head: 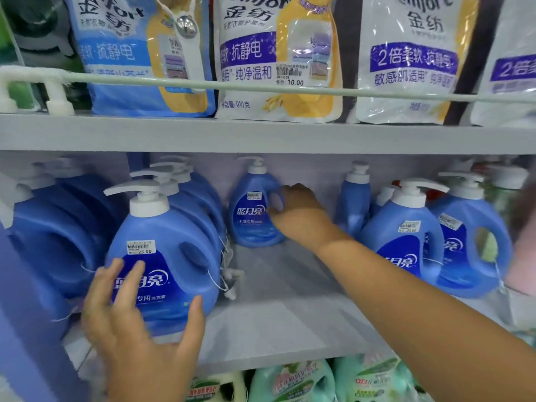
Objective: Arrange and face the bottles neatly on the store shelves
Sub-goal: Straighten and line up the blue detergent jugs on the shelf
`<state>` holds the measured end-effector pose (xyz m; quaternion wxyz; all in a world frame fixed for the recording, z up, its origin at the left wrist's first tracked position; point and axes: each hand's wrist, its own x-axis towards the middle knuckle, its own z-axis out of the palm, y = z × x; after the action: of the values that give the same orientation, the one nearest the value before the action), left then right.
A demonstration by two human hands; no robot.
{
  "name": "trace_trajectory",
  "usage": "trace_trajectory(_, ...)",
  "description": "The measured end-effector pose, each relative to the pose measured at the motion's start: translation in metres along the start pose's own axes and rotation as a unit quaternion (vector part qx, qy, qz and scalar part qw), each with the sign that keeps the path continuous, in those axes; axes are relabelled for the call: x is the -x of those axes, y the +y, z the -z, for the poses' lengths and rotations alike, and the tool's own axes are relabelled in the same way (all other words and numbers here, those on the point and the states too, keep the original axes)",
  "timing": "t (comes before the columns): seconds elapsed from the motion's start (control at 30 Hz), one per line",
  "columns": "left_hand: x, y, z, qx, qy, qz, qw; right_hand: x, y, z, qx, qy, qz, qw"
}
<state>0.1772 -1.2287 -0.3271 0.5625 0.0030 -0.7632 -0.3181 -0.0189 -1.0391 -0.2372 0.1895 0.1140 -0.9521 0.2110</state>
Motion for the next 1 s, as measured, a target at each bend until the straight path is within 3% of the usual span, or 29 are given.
trace_trajectory(0.07,0.006,0.023,-0.019,0.082,-0.033,-0.062,0.994,0.041,0.017,0.040,-0.022,0.111,0.068,0.991)
trace_trajectory(0.1,0.008,0.035,-0.031,0.136,-0.079,-0.051,0.986,0.065,0.030,0.061,-0.036,0.186,0.095,0.977)
trace_trajectory(0.17,0.010,0.066,-0.058,0.229,-0.206,0.037,0.951,0.112,0.067,0.095,-0.079,0.334,0.110,0.933)
trace_trajectory(0.23,0.008,0.094,-0.095,0.270,-0.306,0.110,0.906,0.141,0.107,0.110,-0.125,0.390,0.045,0.911)
trace_trajectory(0.3,0.004,0.121,-0.138,0.293,-0.378,0.121,0.870,0.146,0.145,0.108,-0.214,0.306,-0.053,0.926)
trace_trajectory(0.37,0.003,0.143,-0.171,0.290,-0.390,0.108,0.867,0.144,0.166,0.096,-0.283,0.144,-0.115,0.941)
trace_trajectory(0.47,0.006,0.161,-0.184,0.283,-0.408,0.130,0.858,0.148,0.175,0.086,-0.285,0.078,-0.057,0.954)
trace_trajectory(0.6,0.009,0.147,-0.157,0.272,-0.357,0.170,0.878,0.155,0.172,0.083,-0.317,-0.012,-0.025,0.948)
trace_trajectory(0.73,-0.004,0.115,-0.117,0.213,-0.317,0.212,0.900,0.127,0.163,0.083,-0.350,0.089,-0.069,0.930)
trace_trajectory(0.87,-0.026,0.085,-0.105,0.095,-0.290,0.217,0.927,0.070,0.134,0.073,-0.170,0.076,-0.073,0.980)
trace_trajectory(1.0,-0.055,0.067,-0.113,-0.005,-0.277,0.188,0.942,0.035,0.102,0.071,-0.022,0.041,-0.090,0.995)
